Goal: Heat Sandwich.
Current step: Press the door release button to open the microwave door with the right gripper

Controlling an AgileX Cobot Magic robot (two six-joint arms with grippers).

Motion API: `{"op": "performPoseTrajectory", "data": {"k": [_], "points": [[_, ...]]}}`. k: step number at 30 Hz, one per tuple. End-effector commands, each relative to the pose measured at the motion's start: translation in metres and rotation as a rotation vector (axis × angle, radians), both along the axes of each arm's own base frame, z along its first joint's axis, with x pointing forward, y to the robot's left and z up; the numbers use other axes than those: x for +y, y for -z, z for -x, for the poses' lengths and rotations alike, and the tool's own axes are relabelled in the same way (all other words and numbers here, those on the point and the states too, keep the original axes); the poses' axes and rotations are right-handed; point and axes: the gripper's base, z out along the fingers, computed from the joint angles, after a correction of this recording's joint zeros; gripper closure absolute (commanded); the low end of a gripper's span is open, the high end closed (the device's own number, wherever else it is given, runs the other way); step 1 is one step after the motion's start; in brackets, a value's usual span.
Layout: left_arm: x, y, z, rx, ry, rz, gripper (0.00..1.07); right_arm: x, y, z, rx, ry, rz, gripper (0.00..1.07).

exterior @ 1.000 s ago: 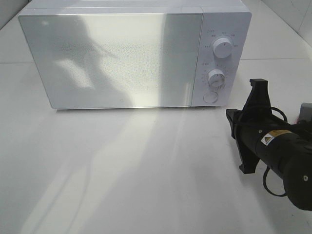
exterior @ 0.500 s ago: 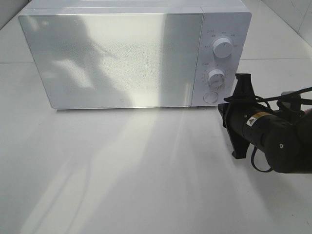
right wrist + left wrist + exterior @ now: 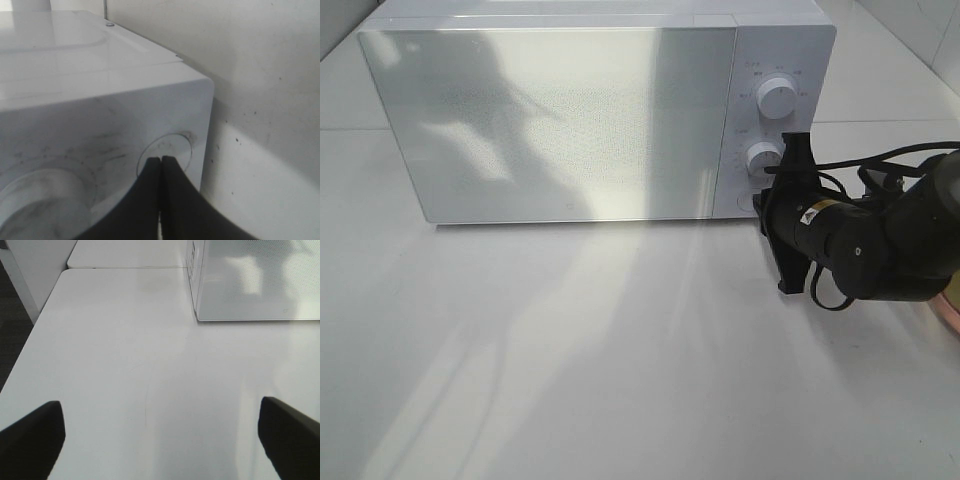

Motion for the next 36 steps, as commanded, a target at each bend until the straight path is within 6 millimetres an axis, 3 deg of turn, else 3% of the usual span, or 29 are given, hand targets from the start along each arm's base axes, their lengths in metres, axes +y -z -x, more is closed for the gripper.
{"op": "performPoseTrajectory", "data": {"k": [1, 13, 23, 27, 36], "points": [[0.0, 0.0, 0.004, -0.033, -0.004, -0.001, 0.03, -0.002, 0.001, -0.01, 0.005, -0.004, 0.009, 1.07], [0.0, 0.0, 0.004, -0.033, -0.004, -0.001, 0.03, -0.002, -0.002, -0.025, -0.032, 0.02, -0.016, 1.07], [0.0, 0.0, 0.004, -0.033, -0.004, -0.001, 0.03, 0.002, -0.021, -0.041, -0.194, 0.031, -0.038, 1.07], [0.0, 0.0, 0.004, -0.033, -0.004, -0.001, 0.03, 0.003, -0.035, -0.051, -0.366, 0.051, -0.047, 1.07], [0.0, 0.0, 0.004, -0.033, -0.004, -0.001, 0.03, 0.006, -0.034, -0.063, -0.444, 0.059, -0.049, 1.07]]}}
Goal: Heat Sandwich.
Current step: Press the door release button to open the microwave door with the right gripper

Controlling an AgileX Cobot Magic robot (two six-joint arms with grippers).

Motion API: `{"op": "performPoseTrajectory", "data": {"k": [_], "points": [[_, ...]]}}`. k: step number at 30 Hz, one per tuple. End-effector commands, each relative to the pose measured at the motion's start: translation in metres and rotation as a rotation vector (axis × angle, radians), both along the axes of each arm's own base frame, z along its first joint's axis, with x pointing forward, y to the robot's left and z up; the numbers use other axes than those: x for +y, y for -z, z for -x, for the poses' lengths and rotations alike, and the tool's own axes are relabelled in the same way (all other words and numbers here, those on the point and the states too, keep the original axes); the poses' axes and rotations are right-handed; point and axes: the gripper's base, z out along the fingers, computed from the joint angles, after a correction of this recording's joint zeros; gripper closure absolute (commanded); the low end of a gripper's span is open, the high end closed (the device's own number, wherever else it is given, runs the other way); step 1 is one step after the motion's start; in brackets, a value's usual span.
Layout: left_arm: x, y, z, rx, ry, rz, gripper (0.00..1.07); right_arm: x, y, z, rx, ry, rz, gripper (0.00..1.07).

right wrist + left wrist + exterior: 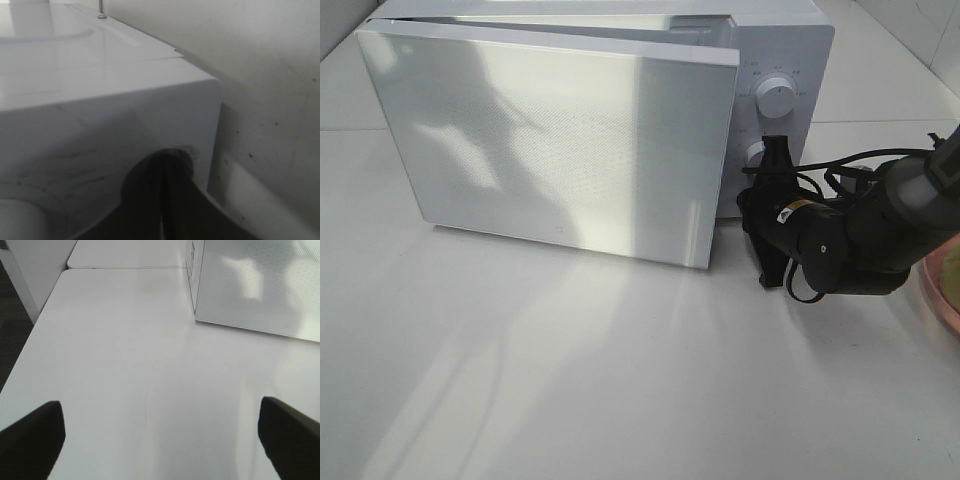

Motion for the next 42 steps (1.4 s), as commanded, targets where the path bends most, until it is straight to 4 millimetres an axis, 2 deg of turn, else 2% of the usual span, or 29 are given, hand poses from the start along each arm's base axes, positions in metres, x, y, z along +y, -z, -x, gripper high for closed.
{"op": "performPoseTrajectory", "data": {"k": [1, 23, 29, 36, 42], "points": [[0.0, 0.0, 0.004, -0.033, -0.004, -0.001, 0.03, -0.003, -0.05, -0.035, -0.403, 0.057, -0.047, 1.07], [0.0, 0.0, 0.004, -0.033, -0.004, -0.001, 0.03, -0.001, -0.034, -0.029, -0.222, 0.006, 0.015, 1.06], [0.0, 0.0, 0.004, -0.033, -0.004, -0.001, 0.03, -0.007, -0.024, -0.011, -0.119, -0.009, 0.029, 1.06], [0.0, 0.0, 0.004, -0.033, -0.004, -0.001, 0.03, -0.007, -0.022, 0.004, -0.02, -0.065, 0.044, 1.05], [0.0, 0.0, 0.004, -0.033, -0.004, -0.001, 0.03, -0.013, -0.018, 0.025, 0.09, -0.083, 0.06, 1.05]]}}
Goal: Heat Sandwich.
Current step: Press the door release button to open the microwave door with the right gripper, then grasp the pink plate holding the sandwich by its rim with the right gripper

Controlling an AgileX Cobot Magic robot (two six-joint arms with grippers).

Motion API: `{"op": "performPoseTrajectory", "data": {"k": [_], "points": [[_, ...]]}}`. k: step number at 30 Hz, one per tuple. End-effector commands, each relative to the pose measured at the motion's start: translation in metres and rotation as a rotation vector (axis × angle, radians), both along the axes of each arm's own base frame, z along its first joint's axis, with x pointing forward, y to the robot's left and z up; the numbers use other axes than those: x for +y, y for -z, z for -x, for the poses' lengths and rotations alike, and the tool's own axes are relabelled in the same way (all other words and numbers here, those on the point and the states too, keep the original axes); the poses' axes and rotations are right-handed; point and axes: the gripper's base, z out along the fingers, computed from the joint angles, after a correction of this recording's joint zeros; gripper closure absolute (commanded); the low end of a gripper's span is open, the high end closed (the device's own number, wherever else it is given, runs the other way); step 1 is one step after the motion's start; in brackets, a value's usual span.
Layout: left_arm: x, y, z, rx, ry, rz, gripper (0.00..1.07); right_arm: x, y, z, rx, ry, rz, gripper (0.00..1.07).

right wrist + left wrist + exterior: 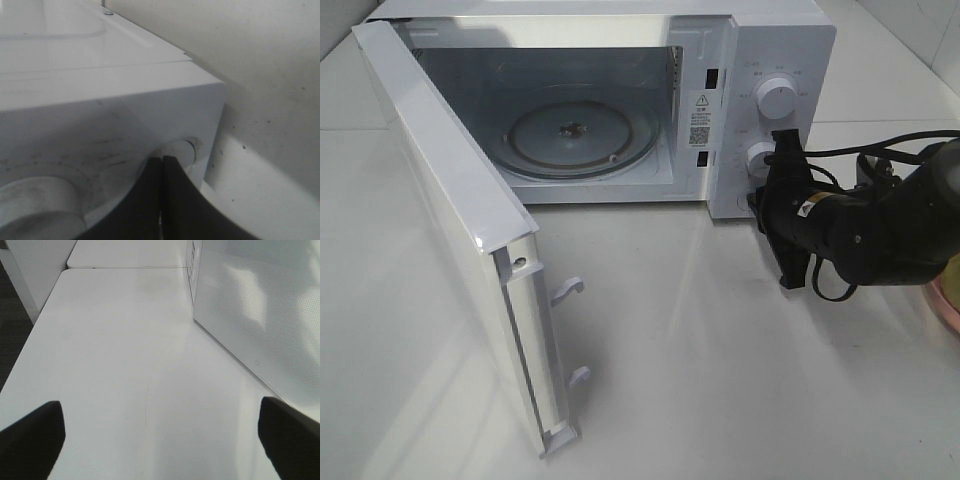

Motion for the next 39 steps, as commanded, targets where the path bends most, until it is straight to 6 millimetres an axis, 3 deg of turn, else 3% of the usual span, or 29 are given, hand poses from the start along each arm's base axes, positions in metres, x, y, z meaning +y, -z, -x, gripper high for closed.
{"op": "performPoseTrajectory", "data": {"k": [1, 10, 25, 32, 39], "points": [[0.0, 0.0, 0.004, -0.033, -0.004, -0.001, 0.03, -0.004, -0.001, 0.01, 0.038, -0.018, 0.015, 1.05], [0.0, 0.0, 0.004, -0.033, -0.004, -0.001, 0.03, -0.011, -0.007, 0.038, 0.099, -0.073, 0.047, 1.05], [0.0, 0.0, 0.004, -0.033, -0.004, -0.001, 0.03, -0.021, -0.041, 0.085, 0.331, -0.247, 0.195, 1.03], [0.0, 0.0, 0.004, -0.033, -0.004, -0.001, 0.03, -0.018, -0.054, 0.086, 0.394, -0.415, 0.331, 1.03], [0.0, 0.0, 0.004, -0.033, -0.004, -0.001, 0.03, -0.012, -0.074, 0.075, 0.446, -0.742, 0.609, 1.02]]}}
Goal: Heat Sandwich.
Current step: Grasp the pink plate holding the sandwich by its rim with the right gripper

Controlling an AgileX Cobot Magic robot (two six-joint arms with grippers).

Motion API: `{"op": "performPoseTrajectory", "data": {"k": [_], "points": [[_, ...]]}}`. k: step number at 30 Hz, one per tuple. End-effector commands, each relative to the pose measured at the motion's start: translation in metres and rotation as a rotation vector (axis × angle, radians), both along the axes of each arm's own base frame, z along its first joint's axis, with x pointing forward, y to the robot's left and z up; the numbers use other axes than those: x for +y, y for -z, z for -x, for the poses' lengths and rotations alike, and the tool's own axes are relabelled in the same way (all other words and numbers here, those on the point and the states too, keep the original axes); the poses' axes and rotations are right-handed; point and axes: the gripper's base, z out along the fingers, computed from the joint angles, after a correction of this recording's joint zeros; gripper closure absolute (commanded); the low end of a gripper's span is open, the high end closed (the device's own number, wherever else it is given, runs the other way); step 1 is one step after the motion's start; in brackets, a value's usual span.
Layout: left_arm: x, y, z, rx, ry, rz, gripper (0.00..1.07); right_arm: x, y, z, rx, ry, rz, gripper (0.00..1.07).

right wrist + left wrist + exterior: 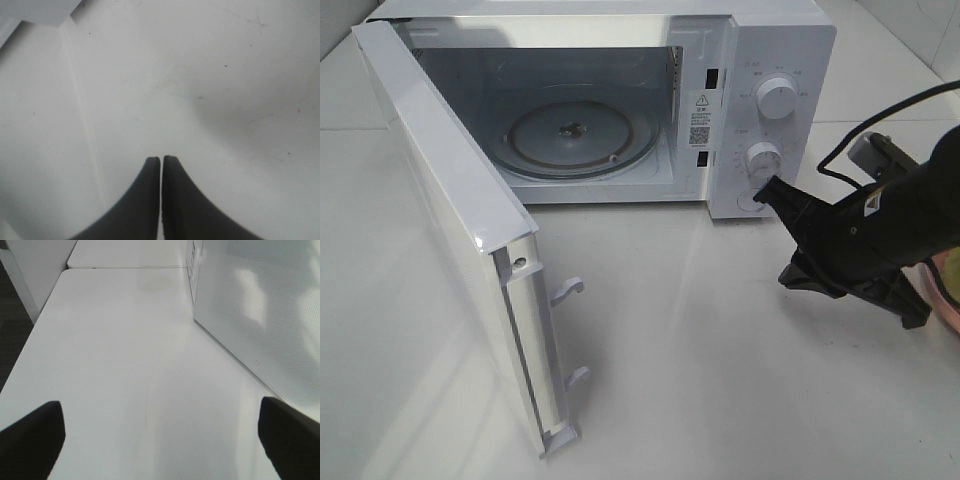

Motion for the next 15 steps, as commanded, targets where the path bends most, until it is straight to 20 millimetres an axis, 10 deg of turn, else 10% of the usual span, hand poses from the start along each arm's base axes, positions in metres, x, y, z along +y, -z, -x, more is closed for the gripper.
{"op": "performPoseTrajectory", "data": {"k": [1, 15], "points": [[0.0, 0.0, 0.004, -0.033, -0.004, -0.001, 0.03, -0.003, -0.01, -0.002, 0.036, -0.184, 0.123, 1.01], [0.0, 0.0, 0.004, -0.033, -0.004, -0.001, 0.03, -0.015, -0.03, -0.005, 0.147, -0.571, 0.445, 0.98]]}}
